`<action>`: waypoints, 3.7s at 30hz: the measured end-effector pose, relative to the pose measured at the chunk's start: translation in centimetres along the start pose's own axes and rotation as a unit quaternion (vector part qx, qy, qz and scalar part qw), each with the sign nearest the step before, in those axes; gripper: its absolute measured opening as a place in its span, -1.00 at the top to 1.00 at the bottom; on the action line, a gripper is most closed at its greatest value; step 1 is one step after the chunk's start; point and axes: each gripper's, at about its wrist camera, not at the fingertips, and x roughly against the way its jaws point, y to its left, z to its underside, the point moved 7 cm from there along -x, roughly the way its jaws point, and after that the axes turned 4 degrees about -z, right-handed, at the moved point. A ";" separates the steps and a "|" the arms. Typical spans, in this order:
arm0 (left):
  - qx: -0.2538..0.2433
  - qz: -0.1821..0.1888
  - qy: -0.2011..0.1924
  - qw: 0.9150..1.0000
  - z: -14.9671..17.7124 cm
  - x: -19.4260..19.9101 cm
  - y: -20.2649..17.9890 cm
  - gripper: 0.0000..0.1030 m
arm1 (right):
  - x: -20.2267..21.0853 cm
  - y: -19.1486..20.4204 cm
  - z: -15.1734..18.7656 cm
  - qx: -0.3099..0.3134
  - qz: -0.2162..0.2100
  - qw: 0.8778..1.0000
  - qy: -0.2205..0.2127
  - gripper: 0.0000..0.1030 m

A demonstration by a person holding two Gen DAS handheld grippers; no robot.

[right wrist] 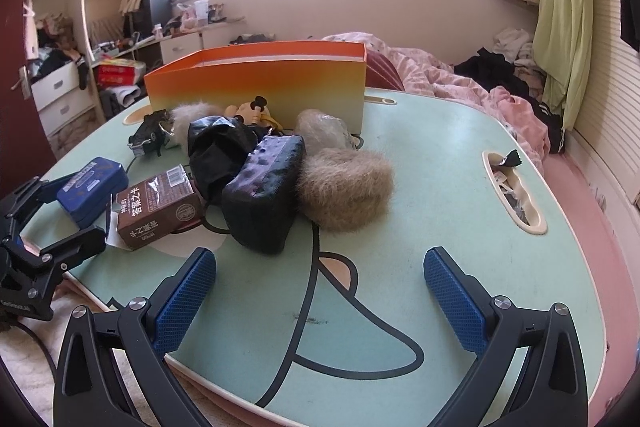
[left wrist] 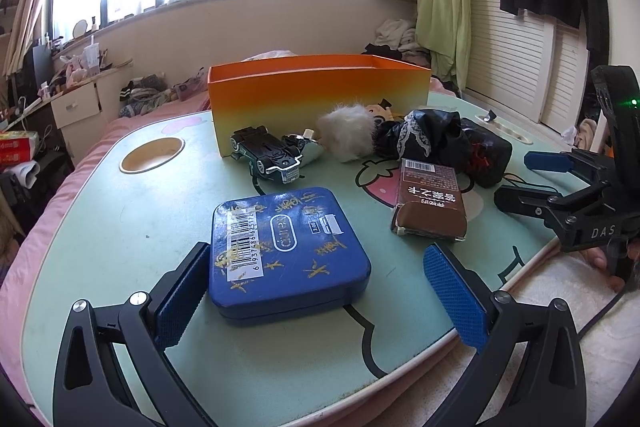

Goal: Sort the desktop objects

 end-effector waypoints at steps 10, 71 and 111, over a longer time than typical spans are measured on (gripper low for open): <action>0.005 -0.005 -0.002 1.000 0.1 -0.2 0.2 -0.99 | -0.2 -0.2 0.1 -0.003 0.001 1.000 0.000 -1.00; 0.037 0.021 -0.010 0.999 -2.5 0.8 2.8 -0.30 | 1.8 1.3 -4.1 -0.046 -0.083 0.994 -0.048 0.47; 0.018 0.031 0.058 0.998 -3.7 1.2 0.0 -0.70 | 2.2 1.1 -3.1 -0.035 -0.016 0.999 -0.001 -0.70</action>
